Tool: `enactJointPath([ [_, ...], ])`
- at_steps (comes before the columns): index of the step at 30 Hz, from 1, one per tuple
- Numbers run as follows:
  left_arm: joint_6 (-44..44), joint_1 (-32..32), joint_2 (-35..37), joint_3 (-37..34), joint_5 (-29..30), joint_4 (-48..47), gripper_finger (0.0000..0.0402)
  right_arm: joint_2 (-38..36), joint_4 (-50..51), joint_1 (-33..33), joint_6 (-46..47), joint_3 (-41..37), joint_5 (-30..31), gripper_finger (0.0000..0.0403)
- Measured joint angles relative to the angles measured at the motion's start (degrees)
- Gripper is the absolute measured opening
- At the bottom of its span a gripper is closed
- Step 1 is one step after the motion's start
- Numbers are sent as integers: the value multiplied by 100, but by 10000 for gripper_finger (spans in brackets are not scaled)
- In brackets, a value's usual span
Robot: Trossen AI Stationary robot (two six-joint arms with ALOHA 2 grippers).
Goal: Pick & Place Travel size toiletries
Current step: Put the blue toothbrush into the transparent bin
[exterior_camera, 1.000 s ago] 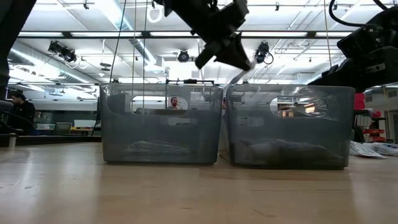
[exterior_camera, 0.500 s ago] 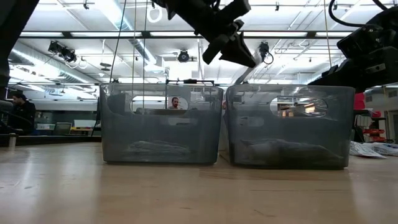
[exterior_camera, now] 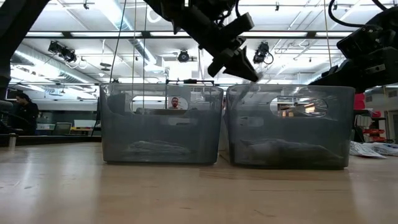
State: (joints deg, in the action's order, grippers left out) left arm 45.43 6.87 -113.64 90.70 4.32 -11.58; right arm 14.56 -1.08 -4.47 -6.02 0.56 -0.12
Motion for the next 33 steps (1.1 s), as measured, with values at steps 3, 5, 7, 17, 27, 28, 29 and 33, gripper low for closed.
enactJointPath([
  [3,21,19,-90,3,5,10,41,26,-1,2,0,1,-1,13],
  [5,-34,42,-101,-11,24,-95,41,46,1,2,0,0,0,13],
  [7,-109,71,-89,-2,27,-82,41,46,0,2,0,2,-2,14],
  [17,-364,175,-90,0,-50,-132,41,46,0,1,0,0,0,13],
  [27,-71,173,-90,0,-37,-141,42,46,0,2,0,0,0,13],
  [28,-63,175,-90,0,-33,-140,42,46,0,1,0,0,0,13],
  [29,-63,175,-90,0,-29,-140,44,46,0,2,0,0,0,14],
  [33,-38,175,-90,0,-79,-144,64,46,0,0,0,0,0,13],
])
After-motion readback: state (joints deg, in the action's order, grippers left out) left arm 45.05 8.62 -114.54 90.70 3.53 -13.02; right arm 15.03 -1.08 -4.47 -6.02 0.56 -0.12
